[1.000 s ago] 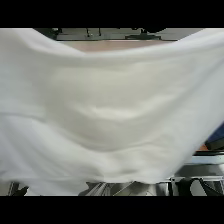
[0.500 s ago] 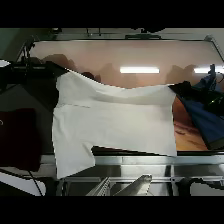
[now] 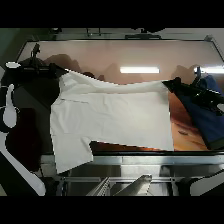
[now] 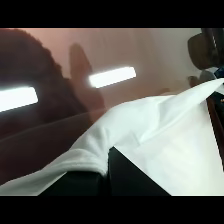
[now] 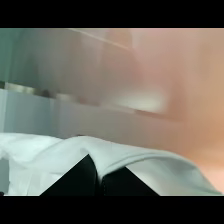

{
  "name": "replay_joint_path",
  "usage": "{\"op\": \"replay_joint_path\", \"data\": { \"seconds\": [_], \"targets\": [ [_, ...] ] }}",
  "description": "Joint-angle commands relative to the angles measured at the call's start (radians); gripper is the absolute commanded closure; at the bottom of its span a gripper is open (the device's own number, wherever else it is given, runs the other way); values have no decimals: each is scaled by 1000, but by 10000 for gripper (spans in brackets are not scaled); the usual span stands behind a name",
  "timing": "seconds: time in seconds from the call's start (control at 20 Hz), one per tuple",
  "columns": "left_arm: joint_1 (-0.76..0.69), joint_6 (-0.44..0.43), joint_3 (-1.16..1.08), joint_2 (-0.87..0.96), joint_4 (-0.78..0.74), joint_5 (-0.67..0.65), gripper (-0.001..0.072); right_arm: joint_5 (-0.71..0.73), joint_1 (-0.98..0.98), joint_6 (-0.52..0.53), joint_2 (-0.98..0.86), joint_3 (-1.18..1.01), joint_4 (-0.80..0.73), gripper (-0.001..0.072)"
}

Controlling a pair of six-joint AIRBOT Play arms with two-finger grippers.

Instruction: Fold the shirts.

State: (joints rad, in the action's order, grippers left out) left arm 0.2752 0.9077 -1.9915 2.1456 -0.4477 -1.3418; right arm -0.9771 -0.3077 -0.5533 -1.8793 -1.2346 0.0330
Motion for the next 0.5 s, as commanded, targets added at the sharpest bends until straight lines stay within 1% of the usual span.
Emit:
{"op": "replay_joint_path", "data": {
  "seconds": [0.0,0.05,0.15,0.25,0.35,0.45],
  "targets": [
    [22,24,-62,43,-4,-108,692,-99,-24,-24,-27,-47,-52,698],
    [37,34,-60,42,-5,-134,692,-127,-38,-37,-27,-47,-85,698],
    [68,52,-52,40,-4,-193,693,-160,-69,-99,-27,-47,-172,698],
    [97,71,-5,27,-5,-235,693,-190,-95,-133,-27,-47,-253,697],
    [112,72,48,16,-5,-257,694,-214,-102,-134,-27,-46,-299,697],
    [112,70,87,13,-5,-254,694,-217,-95,-136,-28,-46,-311,697]
  ]
}}
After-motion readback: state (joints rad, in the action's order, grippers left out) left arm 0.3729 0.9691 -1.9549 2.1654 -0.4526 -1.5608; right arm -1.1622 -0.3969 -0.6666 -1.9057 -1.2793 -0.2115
